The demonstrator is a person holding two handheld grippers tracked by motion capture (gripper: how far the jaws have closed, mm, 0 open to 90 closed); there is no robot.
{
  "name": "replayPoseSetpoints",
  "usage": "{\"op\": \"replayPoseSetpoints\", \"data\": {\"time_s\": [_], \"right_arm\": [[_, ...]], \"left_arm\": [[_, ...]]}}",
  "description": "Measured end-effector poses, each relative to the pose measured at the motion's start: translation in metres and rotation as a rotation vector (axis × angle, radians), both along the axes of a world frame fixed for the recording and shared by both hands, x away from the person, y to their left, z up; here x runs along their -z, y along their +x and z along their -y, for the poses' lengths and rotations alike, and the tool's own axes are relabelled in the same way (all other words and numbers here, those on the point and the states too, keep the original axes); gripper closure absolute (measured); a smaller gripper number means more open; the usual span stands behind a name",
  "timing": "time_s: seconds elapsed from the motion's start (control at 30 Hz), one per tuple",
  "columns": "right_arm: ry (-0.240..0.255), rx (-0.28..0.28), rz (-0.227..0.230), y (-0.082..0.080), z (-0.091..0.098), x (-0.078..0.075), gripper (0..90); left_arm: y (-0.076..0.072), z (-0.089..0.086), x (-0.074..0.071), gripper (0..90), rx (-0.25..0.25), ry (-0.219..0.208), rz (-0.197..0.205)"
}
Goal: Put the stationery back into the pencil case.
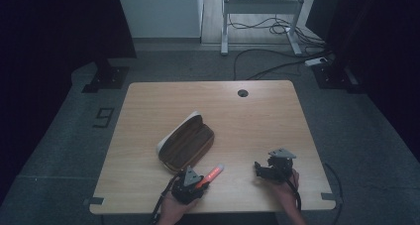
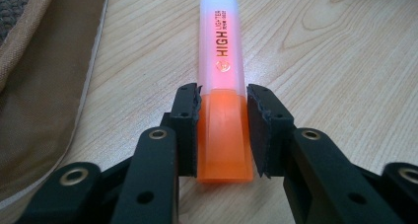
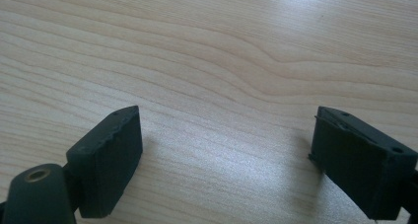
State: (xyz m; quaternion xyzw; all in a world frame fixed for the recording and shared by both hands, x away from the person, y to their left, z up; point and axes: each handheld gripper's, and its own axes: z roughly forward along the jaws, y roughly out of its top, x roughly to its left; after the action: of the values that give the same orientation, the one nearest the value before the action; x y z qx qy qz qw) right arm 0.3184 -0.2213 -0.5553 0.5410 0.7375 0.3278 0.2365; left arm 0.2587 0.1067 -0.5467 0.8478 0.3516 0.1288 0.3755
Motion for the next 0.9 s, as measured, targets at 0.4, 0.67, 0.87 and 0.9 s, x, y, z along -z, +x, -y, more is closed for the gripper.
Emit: {"op": "replayPoseSetpoints", "data": {"time_s": [0.4,0.67,0.87,0.9], "right_arm": [[0.000,0.000,0.000,0.000,0.000,0.000,12.0],[0.000,0.000,0.000,0.000,0.000,0.000,12.0],[0.000,0.000,0.000,0.000,0.000,0.000,12.0],[0.000,0.000,0.000,0.000,0.000,0.000,12.0]], "left_arm": [[-0.002,-0.011,-0.017,67.5,0.006,-0.109,0.031],[-0.001,-0.023,-0.029,67.5,-0.001,-0.173,0.051],[-0.001,-0.037,-0.042,67.5,-0.025,-0.218,0.079],[-0.001,-0.037,-0.042,67.4,-0.025,-0.218,0.079]]}}
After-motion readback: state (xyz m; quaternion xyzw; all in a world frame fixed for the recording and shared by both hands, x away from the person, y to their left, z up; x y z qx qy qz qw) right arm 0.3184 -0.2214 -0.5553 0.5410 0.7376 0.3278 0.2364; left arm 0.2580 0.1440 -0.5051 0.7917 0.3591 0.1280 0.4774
